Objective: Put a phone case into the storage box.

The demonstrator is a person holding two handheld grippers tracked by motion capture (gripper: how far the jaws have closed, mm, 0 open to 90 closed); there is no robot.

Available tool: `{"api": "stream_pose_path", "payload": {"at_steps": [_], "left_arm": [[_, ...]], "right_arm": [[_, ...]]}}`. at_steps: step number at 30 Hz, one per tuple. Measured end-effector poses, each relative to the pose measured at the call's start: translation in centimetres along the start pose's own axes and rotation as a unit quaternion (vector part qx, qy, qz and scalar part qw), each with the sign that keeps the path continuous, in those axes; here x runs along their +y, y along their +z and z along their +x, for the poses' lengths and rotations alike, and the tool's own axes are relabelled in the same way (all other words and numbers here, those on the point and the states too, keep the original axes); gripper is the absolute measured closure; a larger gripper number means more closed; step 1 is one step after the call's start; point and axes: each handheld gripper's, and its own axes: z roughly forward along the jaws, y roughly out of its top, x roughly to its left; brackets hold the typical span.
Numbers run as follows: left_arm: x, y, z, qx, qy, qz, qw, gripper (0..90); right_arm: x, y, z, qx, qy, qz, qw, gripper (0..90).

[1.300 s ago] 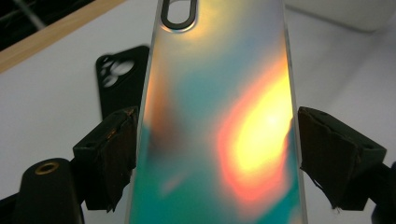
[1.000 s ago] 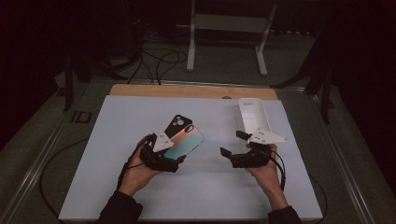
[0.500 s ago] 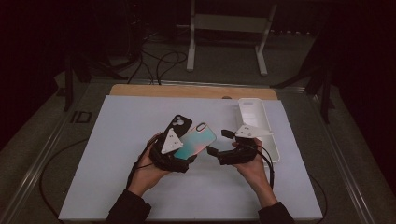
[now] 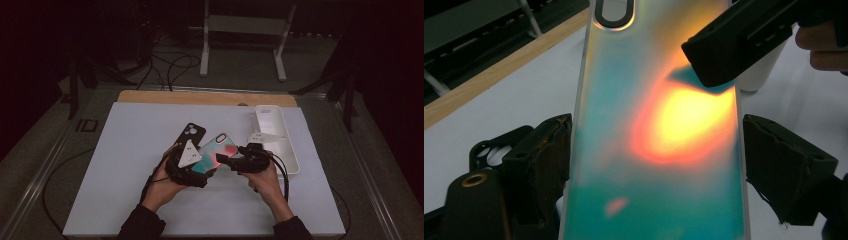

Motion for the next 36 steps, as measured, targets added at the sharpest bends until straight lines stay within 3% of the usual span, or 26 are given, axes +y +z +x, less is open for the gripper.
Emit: {"api": "stream_pose_path", "payload": {"at_steps": [5,6,13,30,31,32,34,36], "left_arm": [[0.1,0.4,-0.3,-0.004,0.002,0.004,1.0,16.8],[0.1,0.4,-0.4,-0.005,0.001,0.005,1.0,16.9],[0.1,0.5,-0.5,-0.008,0.003,0.006,0.9999,17.0],[-0.1,1.0,-0.7,-0.004,0.001,0.015,0.9999,16.9],[-0.1,0.9,-0.7,0.003,0.004,0.016,0.9999,17.3],[-0.1,0.9,-0.7,0.008,0.004,0.016,0.9998,26.4],[-0.3,0.8,-0.6,-0.003,-0.004,0.008,1.0,25.7],[-0.3,0.9,-0.6,-0.002,-0.003,0.013,0.9999,25.4]], "right_arm": [[0.0,0.0,0.0,0.004,0.005,0.0,1.0,44.9],[0.2,0.3,0.6,0.008,0.003,0.003,1.0,58.0],[0.3,0.6,1.1,0.021,0.0,0.012,0.9997,69.1],[0.5,1.0,1.8,0.032,-0.012,0.017,0.9993,82.4],[0.5,1.0,1.8,0.031,-0.015,0.016,0.9993,84.2],[0.5,1.0,1.9,0.028,-0.017,0.015,0.9993,85.6],[0.6,0.9,1.9,0.03,-0.019,0.013,0.9993,86.5],[0.6,0.9,2.1,0.031,-0.027,0.014,0.9991,86.7]]}}
